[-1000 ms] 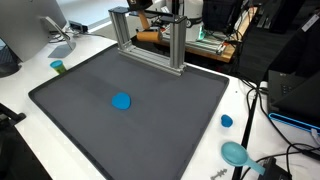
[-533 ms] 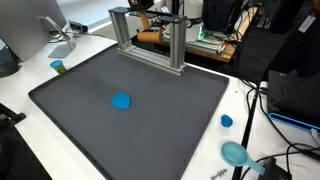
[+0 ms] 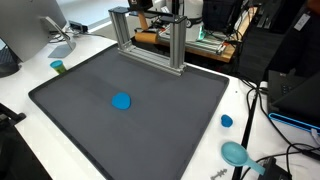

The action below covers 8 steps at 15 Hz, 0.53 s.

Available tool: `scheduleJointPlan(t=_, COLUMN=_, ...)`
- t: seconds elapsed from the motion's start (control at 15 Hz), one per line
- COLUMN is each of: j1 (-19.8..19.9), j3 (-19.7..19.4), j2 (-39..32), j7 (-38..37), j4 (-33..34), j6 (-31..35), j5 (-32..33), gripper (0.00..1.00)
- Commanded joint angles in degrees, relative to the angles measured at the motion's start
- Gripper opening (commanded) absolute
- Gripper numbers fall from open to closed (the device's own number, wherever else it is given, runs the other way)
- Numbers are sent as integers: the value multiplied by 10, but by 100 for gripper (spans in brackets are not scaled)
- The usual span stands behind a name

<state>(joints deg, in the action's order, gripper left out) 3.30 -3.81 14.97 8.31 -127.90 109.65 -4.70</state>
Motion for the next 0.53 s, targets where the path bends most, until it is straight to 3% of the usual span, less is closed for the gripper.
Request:
scheduleJointPlan(t=0.0, j1=9, j3=9, j2=127, j7=-33, j4=-111, j6=51, j5=60, gripper=22)
scheduleJointPlan(t=0.27, j1=-8, j3=18, j2=190, j7=-34, j4=-165, j6=34, j5=67, gripper=22)
scheduleJointPlan(t=0.47, j1=-25, j3=34, j2=198, j7=-47, j4=-182, j6=72, j5=51, gripper=22)
